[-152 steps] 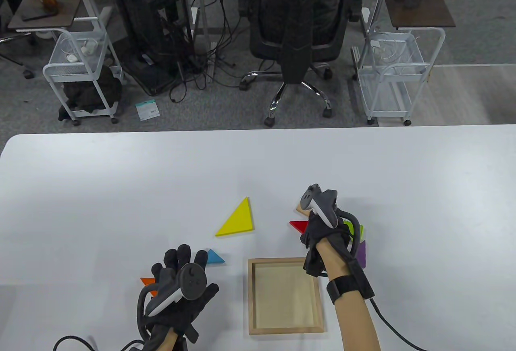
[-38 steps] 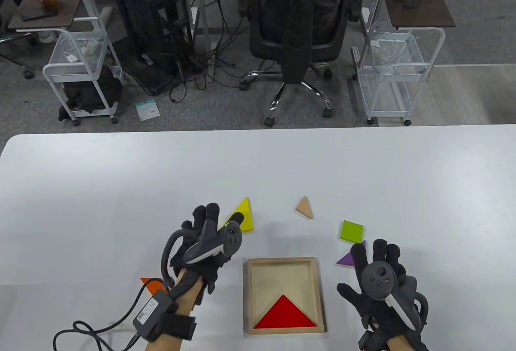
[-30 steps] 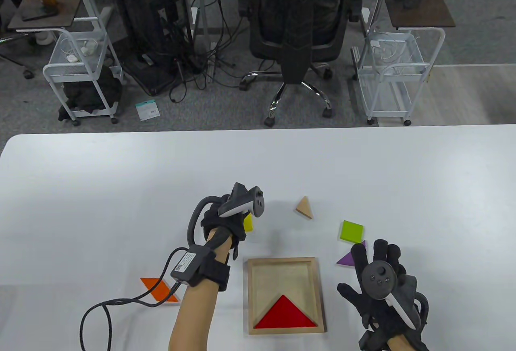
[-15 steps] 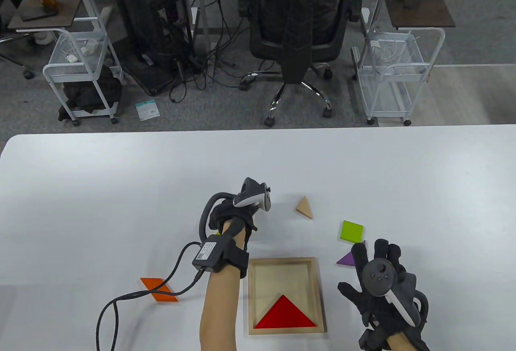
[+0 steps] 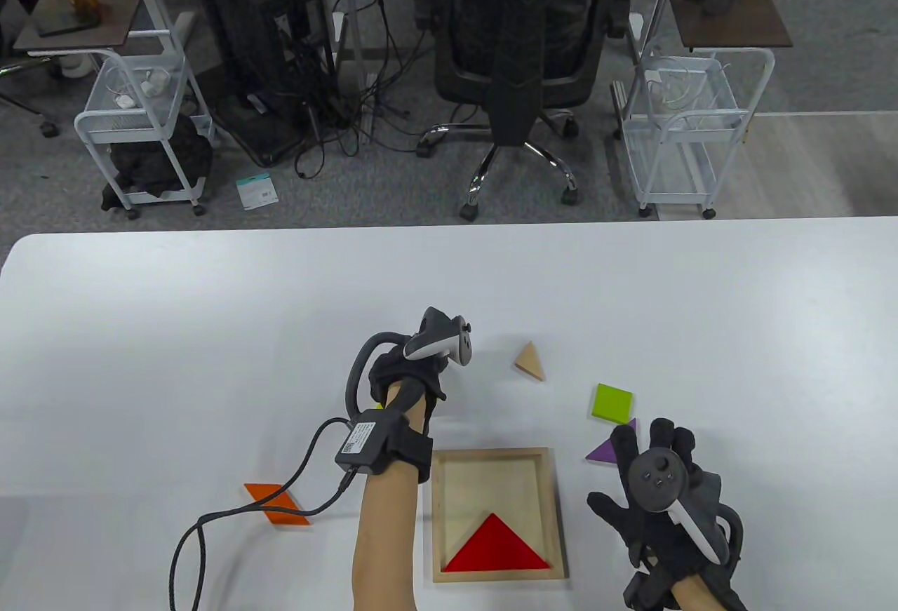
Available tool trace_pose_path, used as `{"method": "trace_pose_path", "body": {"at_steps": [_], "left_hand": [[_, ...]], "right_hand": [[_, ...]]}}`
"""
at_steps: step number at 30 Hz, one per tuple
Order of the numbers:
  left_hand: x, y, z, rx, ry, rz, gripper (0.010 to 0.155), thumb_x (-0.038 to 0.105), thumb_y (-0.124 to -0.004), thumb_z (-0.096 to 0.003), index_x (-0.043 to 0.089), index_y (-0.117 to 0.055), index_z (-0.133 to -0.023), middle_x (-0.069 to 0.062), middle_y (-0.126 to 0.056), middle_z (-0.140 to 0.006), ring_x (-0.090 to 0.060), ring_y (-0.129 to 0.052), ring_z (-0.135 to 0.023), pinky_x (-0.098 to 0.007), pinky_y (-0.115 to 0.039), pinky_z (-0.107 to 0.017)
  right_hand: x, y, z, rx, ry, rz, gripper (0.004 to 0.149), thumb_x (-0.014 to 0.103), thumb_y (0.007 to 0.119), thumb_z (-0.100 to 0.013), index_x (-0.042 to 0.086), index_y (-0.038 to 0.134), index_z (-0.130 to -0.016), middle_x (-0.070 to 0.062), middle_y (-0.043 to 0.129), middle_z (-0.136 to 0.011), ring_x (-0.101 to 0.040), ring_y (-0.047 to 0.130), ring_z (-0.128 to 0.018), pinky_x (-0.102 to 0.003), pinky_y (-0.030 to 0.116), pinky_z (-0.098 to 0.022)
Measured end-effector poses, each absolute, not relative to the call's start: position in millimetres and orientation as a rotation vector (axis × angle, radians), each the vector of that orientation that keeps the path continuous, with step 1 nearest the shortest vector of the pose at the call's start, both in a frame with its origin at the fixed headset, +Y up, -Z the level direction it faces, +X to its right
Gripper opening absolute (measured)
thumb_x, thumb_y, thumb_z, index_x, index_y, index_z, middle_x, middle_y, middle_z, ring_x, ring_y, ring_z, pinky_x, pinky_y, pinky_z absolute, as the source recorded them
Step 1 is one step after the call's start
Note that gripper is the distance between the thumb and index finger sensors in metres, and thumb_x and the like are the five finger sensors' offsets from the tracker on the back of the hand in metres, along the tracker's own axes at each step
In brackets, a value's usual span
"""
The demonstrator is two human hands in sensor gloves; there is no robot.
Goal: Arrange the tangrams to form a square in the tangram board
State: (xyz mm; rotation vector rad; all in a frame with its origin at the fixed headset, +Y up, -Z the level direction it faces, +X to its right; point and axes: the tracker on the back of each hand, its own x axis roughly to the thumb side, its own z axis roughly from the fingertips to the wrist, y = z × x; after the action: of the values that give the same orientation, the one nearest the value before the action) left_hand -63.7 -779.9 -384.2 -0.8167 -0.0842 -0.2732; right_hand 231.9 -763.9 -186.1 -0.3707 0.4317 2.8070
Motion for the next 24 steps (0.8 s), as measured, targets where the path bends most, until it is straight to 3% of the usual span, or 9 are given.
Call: {"method": "trace_pose_path", "body": {"at_steps": [9,16,24], "left_hand": [[-66,-781,-381,-0.747,-0.129,-0.267,0.075,0.045,-0.084,-0.0463,0.045,-0.032,-0.100,-0.028,-0.054,-0.100,-0.040,-0.087,-0.074,-0.029,-0.090,-0.051],[-69,-779,-370,-0.648,-0.173,-0.264,0.068,0.049,-0.082,-0.0459,0.046,-0.040,-0.099,-0.030,-0.060,-0.097,-0.040,-0.091,-0.069,-0.028,-0.093,-0.041],[-73,-751,-343,-0.555,-0.170,-0.052,0.072,0.049,-0.081,-0.0459,0.042,-0.036,-0.102,-0.033,-0.060,-0.096,-0.040,-0.091,-0.068,-0.027,-0.093,-0.041]], "right_hand": [[230,-763,-186,-0.348,0.426,2.812,0.091,0.065,0.067,-0.032,0.053,0.006,-0.098,0.007,-0.022,-0.102,-0.022,-0.022,-0.099,-0.051,0.012,-0.085],[230,-761,-185,-0.344,0.408,2.808,0.091,0.065,0.067,-0.032,0.053,0.006,-0.098,0.007,-0.022,-0.102,-0.022,-0.022,-0.099,-0.051,0.012,-0.085],[230,-760,-186,-0.310,0.409,2.786,0.091,0.065,0.067,-0.032,0.053,0.007,-0.099,0.007,-0.022,-0.102,-0.023,-0.022,-0.099,-0.051,0.012,-0.085]]}}
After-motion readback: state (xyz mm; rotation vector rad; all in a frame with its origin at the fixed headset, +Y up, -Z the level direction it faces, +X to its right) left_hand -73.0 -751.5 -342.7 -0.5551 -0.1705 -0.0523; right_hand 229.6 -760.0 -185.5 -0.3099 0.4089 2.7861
